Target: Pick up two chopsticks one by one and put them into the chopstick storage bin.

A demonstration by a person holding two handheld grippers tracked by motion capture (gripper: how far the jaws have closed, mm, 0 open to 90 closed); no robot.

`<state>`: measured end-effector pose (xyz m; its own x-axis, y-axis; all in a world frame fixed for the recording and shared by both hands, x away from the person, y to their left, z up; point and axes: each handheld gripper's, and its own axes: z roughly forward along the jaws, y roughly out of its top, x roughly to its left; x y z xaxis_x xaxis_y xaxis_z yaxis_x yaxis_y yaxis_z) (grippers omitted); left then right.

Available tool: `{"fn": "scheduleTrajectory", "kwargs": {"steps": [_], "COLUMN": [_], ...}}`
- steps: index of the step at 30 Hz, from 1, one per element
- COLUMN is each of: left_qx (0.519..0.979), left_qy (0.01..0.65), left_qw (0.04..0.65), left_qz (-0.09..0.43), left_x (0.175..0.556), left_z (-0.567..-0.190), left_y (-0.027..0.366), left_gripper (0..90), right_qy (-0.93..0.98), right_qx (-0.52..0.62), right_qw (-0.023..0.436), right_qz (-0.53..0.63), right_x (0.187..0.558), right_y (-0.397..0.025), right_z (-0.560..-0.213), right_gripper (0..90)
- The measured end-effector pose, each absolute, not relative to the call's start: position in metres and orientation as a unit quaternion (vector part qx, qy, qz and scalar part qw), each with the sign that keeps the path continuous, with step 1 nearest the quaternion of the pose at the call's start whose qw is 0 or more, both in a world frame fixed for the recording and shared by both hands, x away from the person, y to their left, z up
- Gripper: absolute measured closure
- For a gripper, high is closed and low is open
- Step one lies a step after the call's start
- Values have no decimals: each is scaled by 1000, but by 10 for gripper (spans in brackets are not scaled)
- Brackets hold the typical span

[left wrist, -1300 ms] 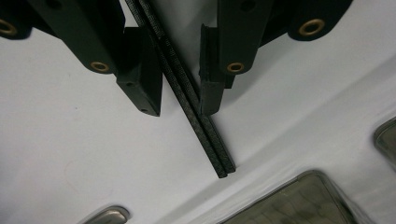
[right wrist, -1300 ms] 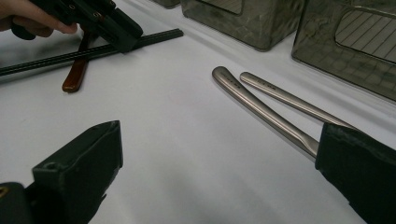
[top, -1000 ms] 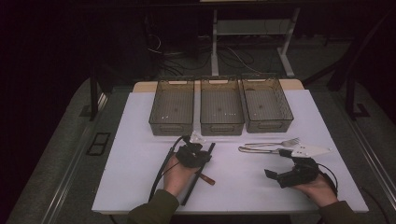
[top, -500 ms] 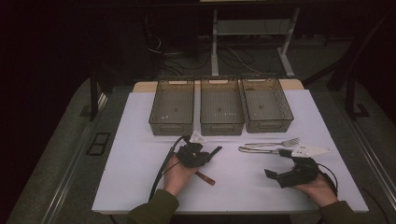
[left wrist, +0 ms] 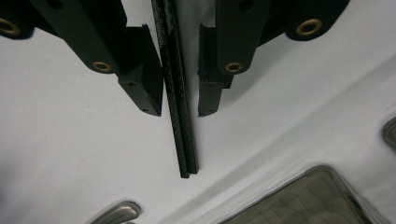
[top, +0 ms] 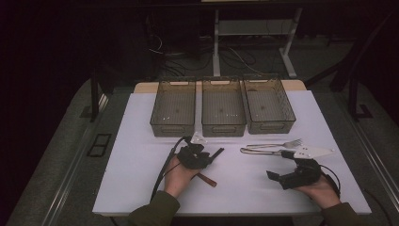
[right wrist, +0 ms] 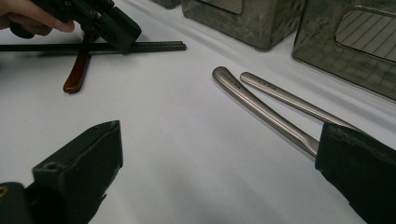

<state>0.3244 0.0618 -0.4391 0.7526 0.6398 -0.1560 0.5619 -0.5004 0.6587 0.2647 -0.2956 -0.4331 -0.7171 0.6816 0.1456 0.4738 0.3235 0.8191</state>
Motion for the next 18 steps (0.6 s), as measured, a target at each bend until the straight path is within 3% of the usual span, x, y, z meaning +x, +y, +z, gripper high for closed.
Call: {"fn": "scheduleTrajectory", "kwargs": {"steps": [9,18], "left_qx": [865,867], "left_qy": [338,331], "left_qw": [368,370], "left_qz": [54,45], "left_x": [320,314], "left_z": [-434,-433], "left_y": [63,63], "left_gripper": [672,709], "right_qy": [805,805], "right_qx": [359,360], "right_qw": [113,113], "right_qz": [458,458], "right_x": [265,265], "right_y": [-296,-296], "right_z": [-433,-433], "right_gripper": [4,4]}}
